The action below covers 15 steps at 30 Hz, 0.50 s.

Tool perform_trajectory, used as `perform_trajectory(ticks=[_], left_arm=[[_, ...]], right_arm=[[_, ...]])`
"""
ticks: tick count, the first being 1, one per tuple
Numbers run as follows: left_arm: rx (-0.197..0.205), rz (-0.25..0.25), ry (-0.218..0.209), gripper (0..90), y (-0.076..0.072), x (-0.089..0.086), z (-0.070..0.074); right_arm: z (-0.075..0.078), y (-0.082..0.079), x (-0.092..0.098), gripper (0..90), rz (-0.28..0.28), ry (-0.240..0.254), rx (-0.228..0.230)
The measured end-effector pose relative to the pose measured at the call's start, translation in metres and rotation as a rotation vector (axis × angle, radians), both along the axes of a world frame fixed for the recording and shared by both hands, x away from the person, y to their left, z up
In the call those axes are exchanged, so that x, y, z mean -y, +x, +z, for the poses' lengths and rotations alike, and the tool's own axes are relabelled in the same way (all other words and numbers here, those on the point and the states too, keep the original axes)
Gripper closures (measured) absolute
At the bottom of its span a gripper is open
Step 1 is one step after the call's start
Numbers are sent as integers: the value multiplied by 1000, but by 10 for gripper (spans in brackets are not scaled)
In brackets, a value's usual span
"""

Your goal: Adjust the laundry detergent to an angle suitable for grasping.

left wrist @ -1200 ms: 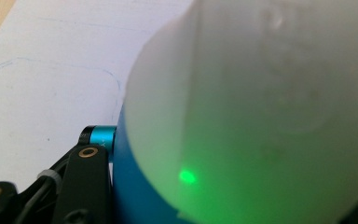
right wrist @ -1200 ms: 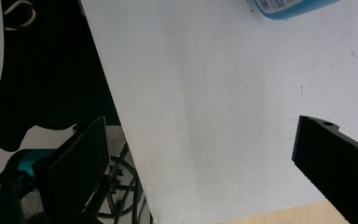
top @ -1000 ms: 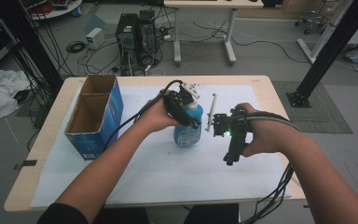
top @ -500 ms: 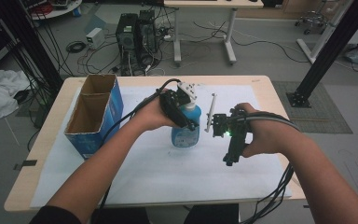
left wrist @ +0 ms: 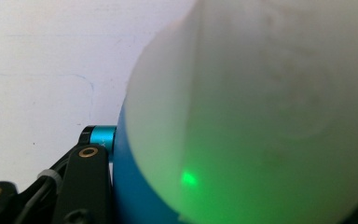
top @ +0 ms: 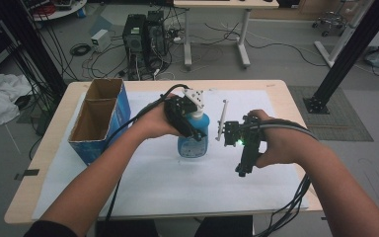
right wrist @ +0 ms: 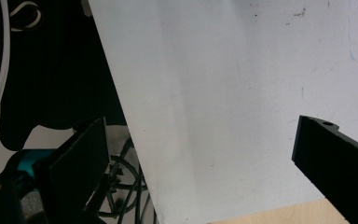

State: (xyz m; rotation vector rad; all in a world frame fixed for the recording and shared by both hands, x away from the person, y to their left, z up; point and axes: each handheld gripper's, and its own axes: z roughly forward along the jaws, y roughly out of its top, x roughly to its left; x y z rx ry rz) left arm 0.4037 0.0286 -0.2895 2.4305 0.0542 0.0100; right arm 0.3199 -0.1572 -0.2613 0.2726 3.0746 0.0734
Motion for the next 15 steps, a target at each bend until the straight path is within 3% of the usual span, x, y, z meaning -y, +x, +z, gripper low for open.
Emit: perform_trajectory(ticks=[2,8,11,15], left_arm=[[16,-41,12,439,-2,-3,0],[19,-85,24,439,-6,-7,-3],[-1,-104,17,439,-7,-11,-5],[7,-160,-1,439,-10,-16,-10]], right_arm=[[0,-1,-1,33,4,1,2],[0,-1,-1,34,4,1,3],[0,-2,-1,33,4,1,4],[-1,-3,-2,33,2,0,3]])
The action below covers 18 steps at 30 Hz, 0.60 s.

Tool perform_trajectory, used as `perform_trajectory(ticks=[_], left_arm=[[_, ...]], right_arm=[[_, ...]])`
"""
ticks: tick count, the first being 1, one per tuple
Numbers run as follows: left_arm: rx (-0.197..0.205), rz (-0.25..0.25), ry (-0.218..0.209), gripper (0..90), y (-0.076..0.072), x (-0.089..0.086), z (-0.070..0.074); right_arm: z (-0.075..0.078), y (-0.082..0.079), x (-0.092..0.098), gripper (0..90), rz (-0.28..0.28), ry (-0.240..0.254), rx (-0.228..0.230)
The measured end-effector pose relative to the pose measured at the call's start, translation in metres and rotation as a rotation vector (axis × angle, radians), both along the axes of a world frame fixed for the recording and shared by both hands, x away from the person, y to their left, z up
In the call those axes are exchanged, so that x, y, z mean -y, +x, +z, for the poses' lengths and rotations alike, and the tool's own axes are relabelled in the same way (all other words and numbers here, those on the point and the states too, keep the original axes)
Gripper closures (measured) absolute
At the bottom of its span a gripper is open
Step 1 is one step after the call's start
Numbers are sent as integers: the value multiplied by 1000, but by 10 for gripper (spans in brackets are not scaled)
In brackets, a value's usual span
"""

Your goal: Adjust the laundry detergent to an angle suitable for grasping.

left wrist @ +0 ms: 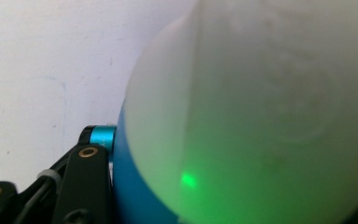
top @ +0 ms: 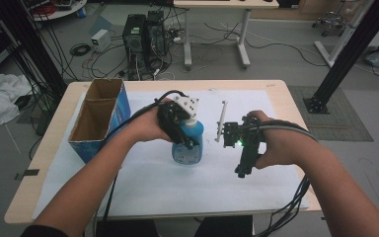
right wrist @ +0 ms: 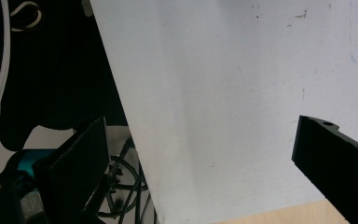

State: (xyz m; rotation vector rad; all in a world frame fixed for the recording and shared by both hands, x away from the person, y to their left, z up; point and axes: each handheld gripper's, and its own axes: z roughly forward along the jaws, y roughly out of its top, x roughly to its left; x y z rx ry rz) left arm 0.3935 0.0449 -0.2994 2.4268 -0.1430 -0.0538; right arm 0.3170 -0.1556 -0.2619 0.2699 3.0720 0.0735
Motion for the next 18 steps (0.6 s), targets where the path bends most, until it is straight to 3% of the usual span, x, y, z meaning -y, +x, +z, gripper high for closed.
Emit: perform_trajectory(ticks=[7,18], left_arm=[[-20,-71,15,438,-5,-6,-2],[-9,-144,-11,439,-16,-11,0]], right_arm=[[0,-1,0,33,6,7,1],[-1,-4,-1,33,3,8,2]])
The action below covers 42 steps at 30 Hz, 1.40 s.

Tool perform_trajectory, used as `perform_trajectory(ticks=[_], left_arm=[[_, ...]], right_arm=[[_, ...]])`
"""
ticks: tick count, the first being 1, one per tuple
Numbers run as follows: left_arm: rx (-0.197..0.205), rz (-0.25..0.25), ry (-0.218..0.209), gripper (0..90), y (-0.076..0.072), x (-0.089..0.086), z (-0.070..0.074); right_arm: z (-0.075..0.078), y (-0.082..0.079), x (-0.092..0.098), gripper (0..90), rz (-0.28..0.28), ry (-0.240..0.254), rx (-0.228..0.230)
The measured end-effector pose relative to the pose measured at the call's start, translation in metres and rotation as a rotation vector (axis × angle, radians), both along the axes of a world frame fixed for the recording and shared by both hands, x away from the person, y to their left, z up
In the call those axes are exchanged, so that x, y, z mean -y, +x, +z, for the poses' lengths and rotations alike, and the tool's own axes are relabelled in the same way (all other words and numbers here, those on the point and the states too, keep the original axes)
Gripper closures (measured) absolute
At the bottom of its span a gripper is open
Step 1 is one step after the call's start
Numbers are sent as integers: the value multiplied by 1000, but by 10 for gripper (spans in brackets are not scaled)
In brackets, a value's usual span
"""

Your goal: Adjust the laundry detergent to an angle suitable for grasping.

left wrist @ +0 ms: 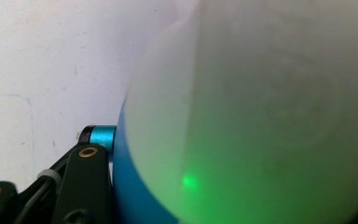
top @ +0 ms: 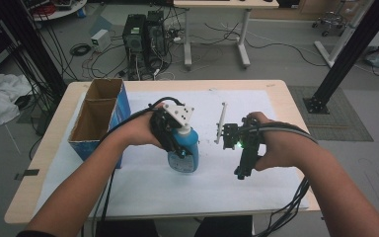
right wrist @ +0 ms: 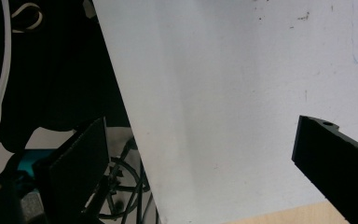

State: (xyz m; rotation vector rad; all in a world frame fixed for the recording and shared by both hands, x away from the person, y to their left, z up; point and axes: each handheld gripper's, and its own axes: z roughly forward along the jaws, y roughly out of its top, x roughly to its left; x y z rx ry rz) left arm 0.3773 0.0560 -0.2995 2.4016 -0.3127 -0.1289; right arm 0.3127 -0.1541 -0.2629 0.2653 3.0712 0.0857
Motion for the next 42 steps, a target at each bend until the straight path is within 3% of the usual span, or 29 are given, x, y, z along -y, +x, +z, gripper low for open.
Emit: perform_trajectory(ticks=[1,3,5,13,17,33,42], left_arm=[[8,-42,-10,439,-3,-1,-1],[10,-50,-11,438,-4,-1,-2],[20,-89,-7,438,-7,-1,-4],[11,-146,-2,439,-9,-2,-12],[35,-183,2,438,-9,-1,-15],[-1,-208,-5,437,0,-3,-30],[3,-213,1,438,0,-1,-37]], right_arm=[[0,0,0,34,0,0,0],[-1,0,0,34,7,-3,-1],[0,-1,-1,33,-2,1,0],[-2,-2,-1,33,0,3,-1],[-4,-2,-2,34,-3,2,-6],[-5,-3,1,33,-6,7,-3],[-5,-3,2,33,-8,8,-1]])
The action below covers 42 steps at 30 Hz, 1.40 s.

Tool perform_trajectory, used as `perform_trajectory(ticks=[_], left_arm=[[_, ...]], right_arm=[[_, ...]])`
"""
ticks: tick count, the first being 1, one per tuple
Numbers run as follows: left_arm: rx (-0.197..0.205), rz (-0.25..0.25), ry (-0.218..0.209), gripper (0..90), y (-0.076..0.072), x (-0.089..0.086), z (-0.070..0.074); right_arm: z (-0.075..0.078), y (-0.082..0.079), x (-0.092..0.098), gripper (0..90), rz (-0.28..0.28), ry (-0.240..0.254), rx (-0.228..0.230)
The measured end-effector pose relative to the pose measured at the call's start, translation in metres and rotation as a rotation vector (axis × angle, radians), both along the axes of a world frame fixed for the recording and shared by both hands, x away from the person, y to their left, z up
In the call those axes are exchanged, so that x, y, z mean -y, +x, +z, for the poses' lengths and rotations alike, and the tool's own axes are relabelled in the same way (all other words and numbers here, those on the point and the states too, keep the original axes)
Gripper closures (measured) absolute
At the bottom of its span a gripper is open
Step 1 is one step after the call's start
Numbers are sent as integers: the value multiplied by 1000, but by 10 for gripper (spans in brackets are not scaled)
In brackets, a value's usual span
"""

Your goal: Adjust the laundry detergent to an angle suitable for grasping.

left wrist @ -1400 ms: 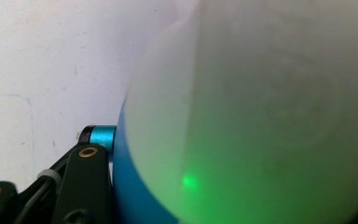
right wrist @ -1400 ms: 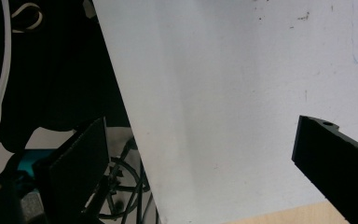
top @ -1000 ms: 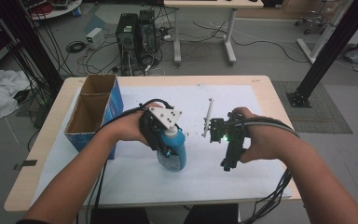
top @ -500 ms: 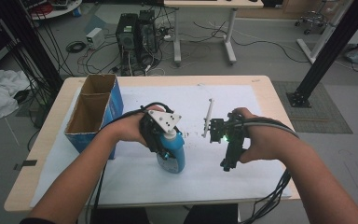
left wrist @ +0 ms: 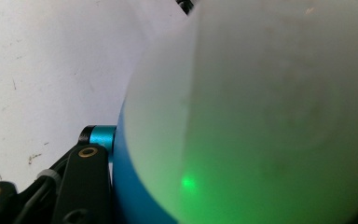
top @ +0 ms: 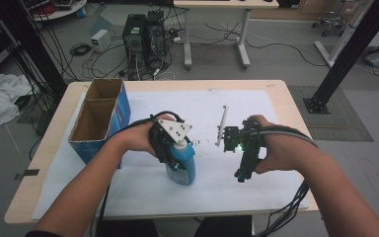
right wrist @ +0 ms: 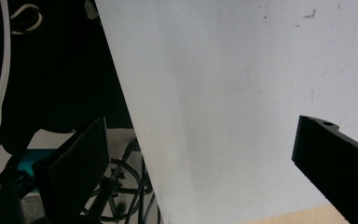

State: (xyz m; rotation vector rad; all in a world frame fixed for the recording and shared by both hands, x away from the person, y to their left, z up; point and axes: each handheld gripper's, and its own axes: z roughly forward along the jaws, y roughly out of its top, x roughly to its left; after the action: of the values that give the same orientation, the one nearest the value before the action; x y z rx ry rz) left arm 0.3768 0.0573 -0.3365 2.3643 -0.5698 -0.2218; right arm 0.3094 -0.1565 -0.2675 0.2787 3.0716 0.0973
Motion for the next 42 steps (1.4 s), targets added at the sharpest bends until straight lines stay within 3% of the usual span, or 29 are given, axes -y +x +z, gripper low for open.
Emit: perform_trajectory(ticks=[15,19,26,32,42], left_arm=[[2,14,-1,428,-1,3,-4],[-14,24,1,424,-1,3,-3],[-22,41,-18,373,-2,3,-2],[-16,76,-2,311,-2,0,-1],[-12,100,-6,292,-3,-7,5]], right_arm=[[0,0,2,33,-5,2,3],[0,0,2,33,-6,0,0],[-1,0,3,33,-12,2,-2],[-1,-1,2,33,-9,5,-3],[-2,0,-3,33,-10,0,-8]])
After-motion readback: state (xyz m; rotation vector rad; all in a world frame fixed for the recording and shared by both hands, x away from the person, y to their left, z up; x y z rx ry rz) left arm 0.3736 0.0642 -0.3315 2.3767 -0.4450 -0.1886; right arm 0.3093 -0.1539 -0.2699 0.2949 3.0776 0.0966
